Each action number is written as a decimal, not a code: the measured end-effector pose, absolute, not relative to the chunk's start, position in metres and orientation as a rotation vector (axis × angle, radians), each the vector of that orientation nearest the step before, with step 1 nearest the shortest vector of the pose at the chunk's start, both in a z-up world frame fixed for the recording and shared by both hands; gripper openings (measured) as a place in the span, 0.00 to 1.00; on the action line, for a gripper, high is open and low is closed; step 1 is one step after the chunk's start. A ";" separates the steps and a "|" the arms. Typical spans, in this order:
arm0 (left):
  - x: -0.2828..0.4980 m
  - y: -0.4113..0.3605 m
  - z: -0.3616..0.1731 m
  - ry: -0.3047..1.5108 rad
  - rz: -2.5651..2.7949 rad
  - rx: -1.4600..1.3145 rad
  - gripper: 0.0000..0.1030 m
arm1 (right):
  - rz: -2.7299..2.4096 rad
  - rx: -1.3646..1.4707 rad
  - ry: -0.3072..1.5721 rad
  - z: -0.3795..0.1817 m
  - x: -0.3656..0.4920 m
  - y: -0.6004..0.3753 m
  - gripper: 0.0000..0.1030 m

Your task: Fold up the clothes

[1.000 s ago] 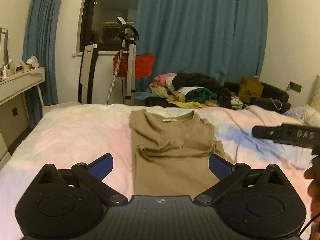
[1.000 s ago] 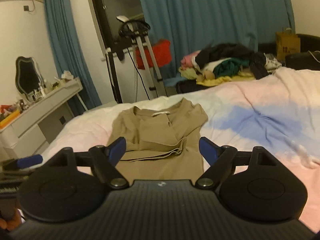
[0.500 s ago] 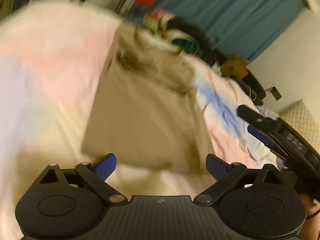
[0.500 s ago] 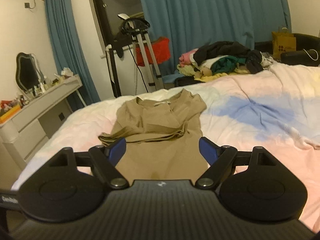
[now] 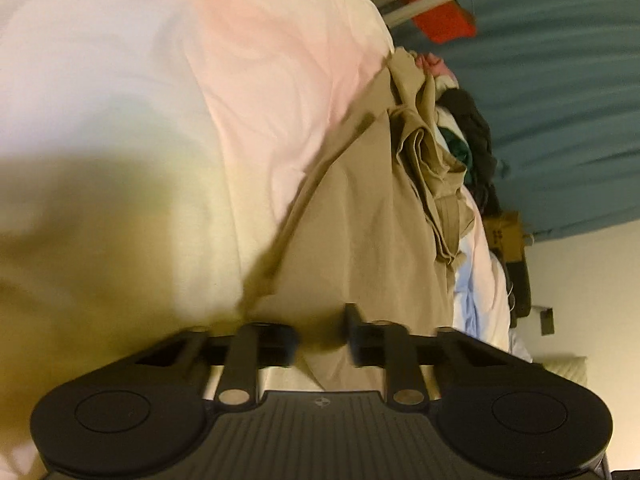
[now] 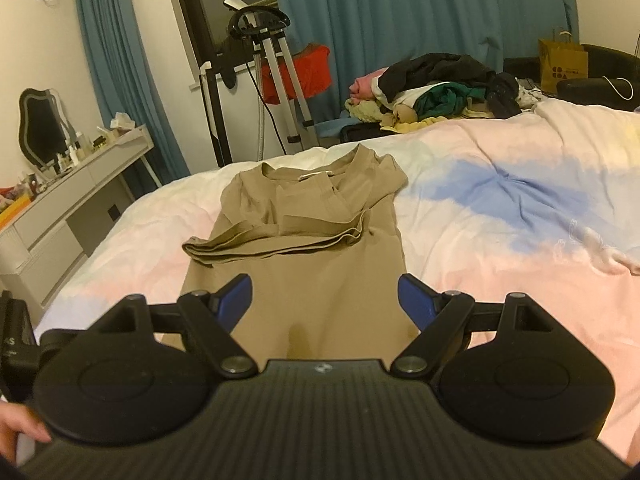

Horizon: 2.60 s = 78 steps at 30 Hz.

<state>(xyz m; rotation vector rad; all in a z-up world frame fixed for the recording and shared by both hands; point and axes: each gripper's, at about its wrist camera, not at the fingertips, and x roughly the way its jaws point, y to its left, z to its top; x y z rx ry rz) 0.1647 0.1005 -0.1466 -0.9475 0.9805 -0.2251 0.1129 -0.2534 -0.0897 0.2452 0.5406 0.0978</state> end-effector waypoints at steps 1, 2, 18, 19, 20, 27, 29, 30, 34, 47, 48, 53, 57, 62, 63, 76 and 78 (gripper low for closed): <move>0.163 0.102 -0.144 0.966 -0.229 -0.954 0.13 | 0.098 0.244 0.543 -0.090 0.113 -0.253 0.79; 0.162 0.104 -0.141 0.951 -0.233 -0.960 0.10 | 0.098 0.252 0.546 -0.091 0.112 -0.253 0.79; 0.137 0.111 -0.120 0.810 -0.251 -0.985 0.07 | 0.309 1.202 0.872 -0.201 0.131 -0.273 0.66; 0.137 0.112 -0.120 0.803 -0.250 -0.991 0.07 | 0.251 1.214 0.858 -0.204 0.132 -0.279 0.57; 0.140 0.112 -0.119 0.797 -0.248 -0.995 0.07 | 0.183 1.228 0.841 -0.208 0.131 -0.288 0.50; 0.141 0.114 -0.116 0.776 -0.234 -1.013 0.07 | -0.048 1.270 0.717 -0.204 0.108 -0.318 0.28; 0.139 0.116 -0.117 0.779 -0.236 -1.028 0.07 | -0.061 1.271 0.699 -0.204 0.104 -0.323 0.24; 0.138 0.117 -0.118 0.781 -0.235 -1.035 0.07 | -0.045 1.277 0.707 -0.206 0.104 -0.323 0.24; 0.137 0.121 -0.122 0.796 -0.219 -1.065 0.07 | 0.035 1.300 0.773 -0.216 0.112 -0.312 0.25; 0.137 0.116 -0.114 0.773 -0.244 -1.049 0.07 | 0.006 1.181 0.667 -0.194 0.107 -0.317 0.10; 0.135 0.116 -0.110 0.761 -0.254 -1.046 0.07 | 0.013 1.174 0.649 -0.189 0.105 -0.318 0.10; 0.109 0.118 -0.090 0.697 -0.282 -1.070 0.06 | 0.060 1.122 0.594 -0.156 0.093 -0.321 0.09; 0.064 0.121 -0.073 0.666 -0.300 -1.034 0.06 | 0.071 1.045 0.573 -0.139 0.060 -0.310 0.09; 0.007 0.120 -0.054 0.667 -0.338 -1.010 0.06 | 0.064 0.990 0.555 -0.128 -0.004 -0.304 0.09; -0.008 0.120 -0.050 0.665 -0.335 -1.005 0.06 | 0.063 0.965 0.550 -0.123 -0.018 -0.302 0.09; -0.067 0.114 -0.032 0.670 -0.313 -1.102 0.06 | -0.017 0.922 0.504 -0.088 -0.100 -0.306 0.10; -0.038 0.105 -0.023 0.657 -0.313 -1.102 0.07 | -0.028 0.958 0.477 -0.083 -0.079 -0.312 0.10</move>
